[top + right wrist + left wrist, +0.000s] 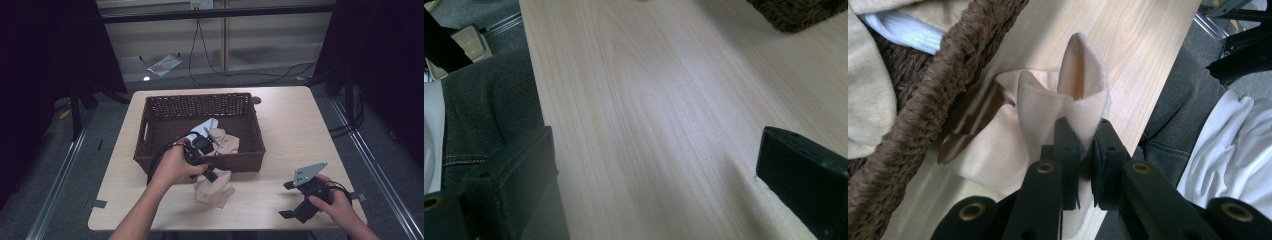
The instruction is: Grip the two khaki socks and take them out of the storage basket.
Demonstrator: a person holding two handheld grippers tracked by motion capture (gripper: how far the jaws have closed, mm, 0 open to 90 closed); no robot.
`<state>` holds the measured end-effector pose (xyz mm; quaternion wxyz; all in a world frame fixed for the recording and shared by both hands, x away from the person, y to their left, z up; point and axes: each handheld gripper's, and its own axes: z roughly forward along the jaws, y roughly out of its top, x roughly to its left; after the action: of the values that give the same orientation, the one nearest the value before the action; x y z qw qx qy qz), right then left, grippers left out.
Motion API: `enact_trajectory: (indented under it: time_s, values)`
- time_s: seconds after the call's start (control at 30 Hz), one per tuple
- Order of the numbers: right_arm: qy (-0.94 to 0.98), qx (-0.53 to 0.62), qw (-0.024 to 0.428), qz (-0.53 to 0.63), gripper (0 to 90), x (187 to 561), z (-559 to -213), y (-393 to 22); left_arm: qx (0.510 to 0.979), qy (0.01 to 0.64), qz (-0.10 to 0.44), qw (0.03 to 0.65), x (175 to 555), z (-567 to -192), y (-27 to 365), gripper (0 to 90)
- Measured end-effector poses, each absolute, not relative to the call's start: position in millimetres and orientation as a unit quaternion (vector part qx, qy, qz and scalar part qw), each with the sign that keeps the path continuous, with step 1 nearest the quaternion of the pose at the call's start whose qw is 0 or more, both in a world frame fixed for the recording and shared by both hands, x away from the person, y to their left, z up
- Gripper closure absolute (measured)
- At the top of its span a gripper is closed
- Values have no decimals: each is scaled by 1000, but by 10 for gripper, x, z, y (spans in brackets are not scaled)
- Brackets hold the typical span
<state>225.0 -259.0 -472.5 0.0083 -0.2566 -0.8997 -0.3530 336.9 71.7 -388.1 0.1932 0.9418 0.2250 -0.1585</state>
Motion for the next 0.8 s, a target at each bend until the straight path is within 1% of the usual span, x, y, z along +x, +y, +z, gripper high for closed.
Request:
enact_trajectory:
  time_s: [0.13, 0.17, 0.23, 0.33, 0.37, 0.43, 0.47, 0.5, 0.6, 0.63, 0.67, 0.7, 0.8]
  values:
    - [-901, -252, 9, -352, 22, 2252, -4725, -2591, 941, 227, -159, 196, 3357, -3907, 708, 817]
    - [-900, -254, 9, -354, 22, 2252, -4726, -2589, 941, 226, -159, 196, 3362, -3912, 711, 794]
    - [-900, -255, 10, -355, 22, 2251, -4725, -2588, 941, 230, -148, 201, 3374, -3923, 725, 722]
    - [-899, -257, 10, -355, 22, 2248, -4722, -2586, 944, 235, -128, 196, 3368, -3912, 745, 555]
    - [-900, -255, 8, -353, 22, 2243, -4727, -2590, 946, 230, -115, 198, 3364, -3907, 753, 428]
    - [-900, -256, 8, -353, 22, 2240, -4729, -2591, 949, 223, -113, 194, 3347, -3902, 758, 421]
    - [-900, -257, 9, -352, 22, 2236, -4729, -2593, 948, 223, -112, 198, 3331, -3910, 756, 400]
    - [-899, -257, 7, -355, 22, 2242, -4723, -2594, 949, 220, -107, 197, 3308, -3914, 754, 337]
    - [-898, -259, 10, -355, 22, 2237, -4719, -2587, 951, 216, -102, 198, 3295, -3924, 762, 263]
    - [-898, -259, 10, -355, 22, 2237, -4719, -2587, 952, 214, -100, 194, 3286, -3921, 768, 263]
    - [-899, -257, 10, -354, 22, 2234, -4723, -2583, 949, 226, -104, 191, 3270, -3933, 785, 201]
    - [-899, -257, 10, -354, 22, 2234, -4723, -2583, 949, 226, -104, 191, 3270, -3933, 785, 167]
    - [-899, -256, 10, -354, 22, 2238, -4722, -2589, 951, 220, -95, 193, 3260, -3920, 819, 151]
